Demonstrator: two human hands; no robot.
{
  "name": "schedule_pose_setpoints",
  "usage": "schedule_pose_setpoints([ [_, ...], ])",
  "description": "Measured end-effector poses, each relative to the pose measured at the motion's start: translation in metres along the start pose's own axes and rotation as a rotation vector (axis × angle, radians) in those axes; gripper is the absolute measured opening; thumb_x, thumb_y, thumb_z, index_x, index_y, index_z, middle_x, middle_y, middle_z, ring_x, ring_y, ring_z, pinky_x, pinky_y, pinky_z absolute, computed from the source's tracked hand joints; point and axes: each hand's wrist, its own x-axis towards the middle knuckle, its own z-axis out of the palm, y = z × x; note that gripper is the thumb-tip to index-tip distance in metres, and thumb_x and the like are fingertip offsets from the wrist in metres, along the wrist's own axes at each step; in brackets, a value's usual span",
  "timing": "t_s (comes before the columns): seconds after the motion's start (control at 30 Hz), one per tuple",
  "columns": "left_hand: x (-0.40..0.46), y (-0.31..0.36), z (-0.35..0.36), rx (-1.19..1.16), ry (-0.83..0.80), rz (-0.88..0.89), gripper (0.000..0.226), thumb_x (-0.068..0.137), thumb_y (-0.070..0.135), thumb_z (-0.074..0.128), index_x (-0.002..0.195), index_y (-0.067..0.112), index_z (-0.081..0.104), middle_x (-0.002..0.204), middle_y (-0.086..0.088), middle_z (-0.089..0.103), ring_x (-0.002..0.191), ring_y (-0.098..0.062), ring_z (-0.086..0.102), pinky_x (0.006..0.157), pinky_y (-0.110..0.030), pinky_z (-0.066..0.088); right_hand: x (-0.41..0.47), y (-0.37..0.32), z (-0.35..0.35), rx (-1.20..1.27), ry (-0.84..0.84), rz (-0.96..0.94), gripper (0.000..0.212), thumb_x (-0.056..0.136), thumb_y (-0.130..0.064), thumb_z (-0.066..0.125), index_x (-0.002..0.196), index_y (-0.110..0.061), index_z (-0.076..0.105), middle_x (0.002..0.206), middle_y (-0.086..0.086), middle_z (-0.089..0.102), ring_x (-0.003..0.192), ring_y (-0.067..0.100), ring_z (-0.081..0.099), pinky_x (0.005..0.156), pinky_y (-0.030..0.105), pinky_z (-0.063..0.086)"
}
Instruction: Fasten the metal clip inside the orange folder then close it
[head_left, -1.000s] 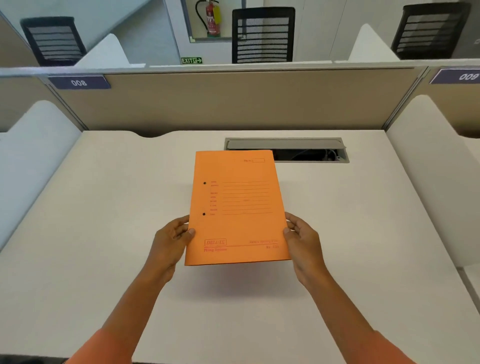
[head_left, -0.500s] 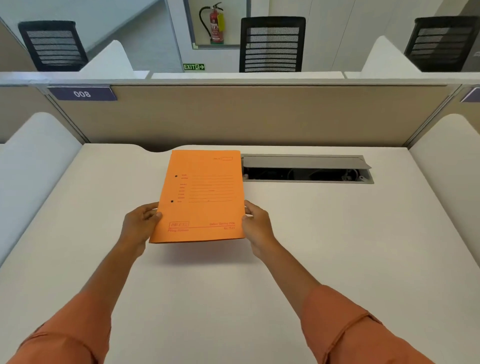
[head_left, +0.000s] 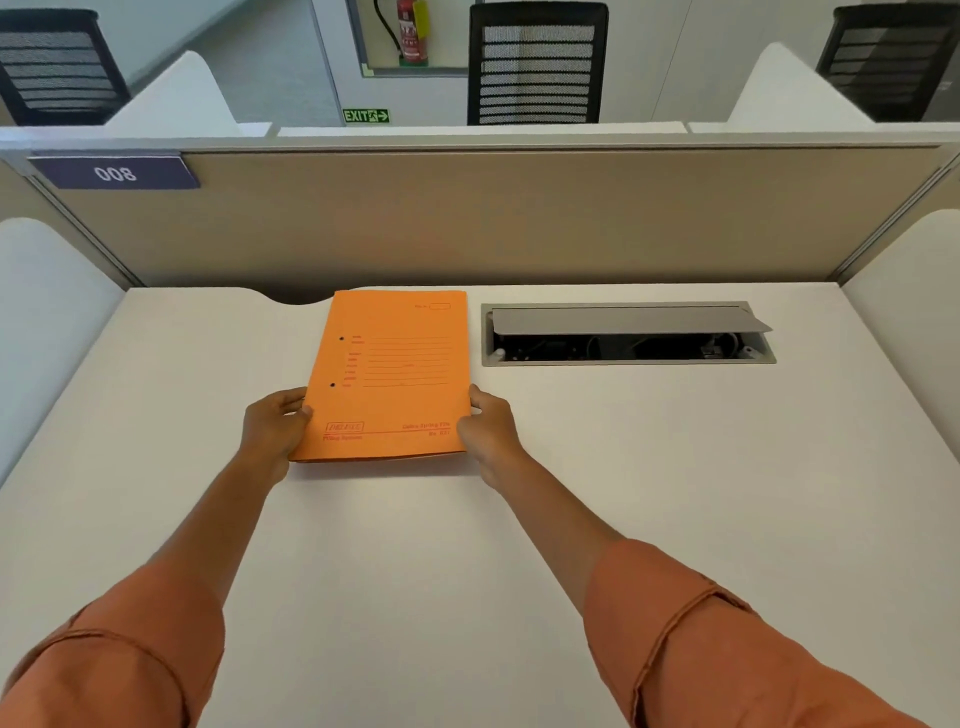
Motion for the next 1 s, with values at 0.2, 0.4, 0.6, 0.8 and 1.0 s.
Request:
schedule_pose_setpoints([
  [0.2, 0.011, -0.003, 0.009, 0.016, -0.007, -0.002, 0.035, 0.103, 0.005, 0.056, 0.136, 0.009, 0.066, 0.13, -0.009, 0.068, 0.114, -0.031, 0.066, 0.091, -0.041, 0.055, 0.009, 0.006, 0.005, -0.043, 0.008, 0.024, 0.05, 0.091, 0.004, 0.044, 0.123, -0.026, 0.07, 0.109, 0.0, 0.075, 0.107, 0.025, 0.07, 0.078, 0.031, 0.059],
  [0.4, 0.017, -0.002, 0.013, 0.012, -0.011, -0.017, 0.035, 0.1, 0.003, 0.053, 0.132, 0.008, 0.068, 0.128, -0.009, 0.07, 0.117, -0.033, 0.067, 0.104, -0.047, 0.054, 0.014, 0.008, 0.006, -0.075, 0.006, -0.014, 0.045, 0.093, -0.001, 0.046, 0.117, -0.035, 0.062, 0.104, -0.008, 0.07, 0.093, 0.012, 0.066, 0.074, 0.024, 0.055],
  [0.6, 0.02, 0.0, 0.017, 0.025, -0.006, -0.016, 0.035, 0.101, 0.006, 0.054, 0.133, 0.012, 0.066, 0.128, -0.005, 0.068, 0.119, -0.032, 0.065, 0.105, -0.047, 0.053, 0.015, 0.013, 0.005, -0.077, 0.003, -0.058, 0.045, 0.096, -0.006, 0.052, 0.132, -0.031, 0.06, 0.109, -0.008, 0.07, 0.095, 0.012, 0.066, 0.075, 0.024, 0.056],
  [0.8, 0.016, -0.003, 0.024, 0.047, 0.018, -0.018, 0.043, 0.101, 0.013, 0.056, 0.144, 0.014, 0.058, 0.144, -0.006, 0.061, 0.127, -0.03, 0.059, 0.104, -0.042, 0.05, 0.006, 0.021, -0.001, -0.126, 0.017, -0.115, 0.038, 0.099, -0.011, 0.056, 0.134, -0.027, 0.06, 0.122, -0.004, 0.068, 0.107, 0.016, 0.064, 0.079, 0.019, 0.049],
  [1.0, -0.025, -0.014, 0.03, 0.301, 0.028, 0.275, 0.049, 0.104, 0.028, 0.052, 0.146, 0.002, 0.05, 0.149, -0.024, 0.052, 0.135, -0.044, 0.051, 0.11, -0.058, 0.047, -0.016, 0.038, -0.022, -0.453, 0.069, -0.161, 0.057, 0.106, -0.03, 0.053, 0.156, -0.007, 0.039, 0.164, 0.005, 0.039, 0.151, 0.023, 0.034, 0.118, 0.031, 0.033],
])
